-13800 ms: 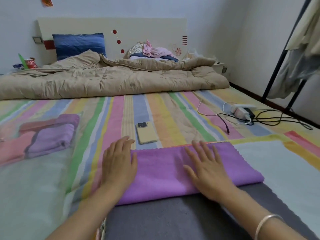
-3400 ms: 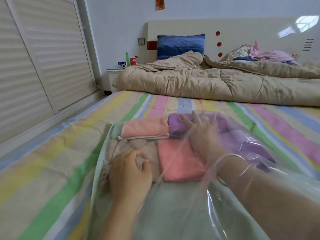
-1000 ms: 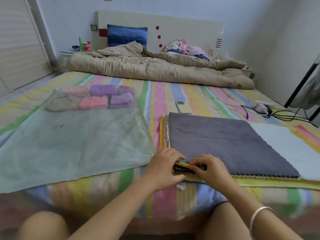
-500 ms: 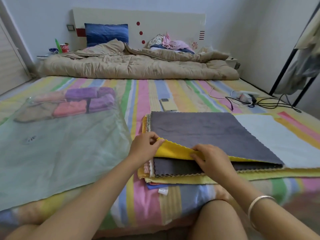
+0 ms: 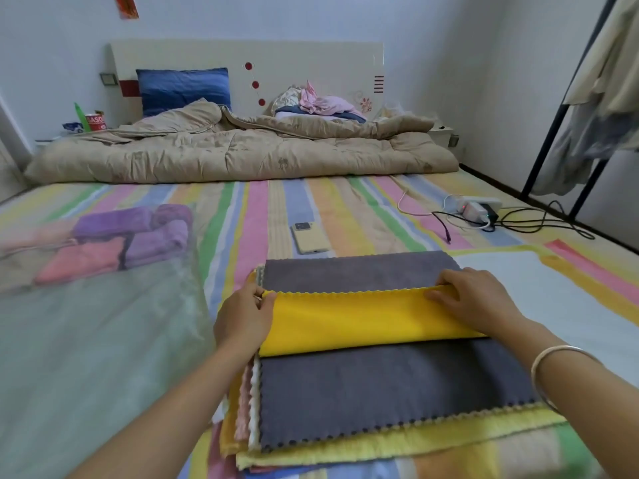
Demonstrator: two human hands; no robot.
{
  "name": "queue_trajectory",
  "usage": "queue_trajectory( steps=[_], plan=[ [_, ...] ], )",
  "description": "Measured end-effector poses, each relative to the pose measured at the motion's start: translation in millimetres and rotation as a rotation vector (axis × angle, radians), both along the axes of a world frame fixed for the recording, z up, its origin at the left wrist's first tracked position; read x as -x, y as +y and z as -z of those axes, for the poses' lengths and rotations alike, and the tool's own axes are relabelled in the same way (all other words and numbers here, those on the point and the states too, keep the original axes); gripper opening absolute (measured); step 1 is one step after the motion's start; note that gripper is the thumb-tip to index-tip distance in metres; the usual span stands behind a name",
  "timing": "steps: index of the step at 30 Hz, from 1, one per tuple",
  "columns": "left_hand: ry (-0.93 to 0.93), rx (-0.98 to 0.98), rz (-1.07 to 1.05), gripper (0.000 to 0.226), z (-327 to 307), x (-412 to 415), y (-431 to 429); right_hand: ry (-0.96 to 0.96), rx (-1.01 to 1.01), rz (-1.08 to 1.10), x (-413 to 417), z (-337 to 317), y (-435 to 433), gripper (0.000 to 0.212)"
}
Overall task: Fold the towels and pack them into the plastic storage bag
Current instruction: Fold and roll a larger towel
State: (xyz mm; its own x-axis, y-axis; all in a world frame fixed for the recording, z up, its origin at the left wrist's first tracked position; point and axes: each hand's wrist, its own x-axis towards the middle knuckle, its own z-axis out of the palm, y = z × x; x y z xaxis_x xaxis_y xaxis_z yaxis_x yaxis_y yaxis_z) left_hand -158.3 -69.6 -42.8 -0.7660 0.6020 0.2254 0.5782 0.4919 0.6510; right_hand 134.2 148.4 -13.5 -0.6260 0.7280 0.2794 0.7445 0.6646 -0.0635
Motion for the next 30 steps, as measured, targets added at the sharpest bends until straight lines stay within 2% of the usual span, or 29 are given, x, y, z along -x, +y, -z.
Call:
queue_trajectory(
  steps=[5, 10, 17, 22, 24, 26, 28, 30],
  plan=[
    [0.063, -0.013, -0.011, 0.034, 5, 25, 28, 0.099, -0.009, -0.003, 25, 0, 47, 0.027],
    [0.128, -0.022, -0.045, 0.028, 7, 54, 58, 0.1, -0.088, -0.074, 54, -1, 89, 0.029],
    [0.196, 0.042, -0.02, 0.029, 18, 77, 82, 0.021, -0.096, -0.013, 72, 23, 124, 0.031],
    [0.247, 0.056, 0.0, 0.025, 19, 77, 85, 0.012, -0.049, 0.1, 75, 31, 114, 0.031],
    [0.3, 0.03, -0.034, 0.019, 13, 73, 81, 0.072, -0.081, 0.141, 80, 31, 94, 0.046],
    [0.431, -0.028, -0.037, 0.016, 7, 64, 77, 0.062, -0.014, 0.113, 87, 27, 63, 0.061],
    [0.552, -0.083, 0.067, 0.026, 4, 43, 78, -0.035, 0.151, 0.037, 94, 32, 30, 0.079],
    [0.587, -0.027, 0.23, 0.041, 0, 13, 81, -0.141, 0.263, 0.012, 88, 41, 3, 0.094]
  ],
)
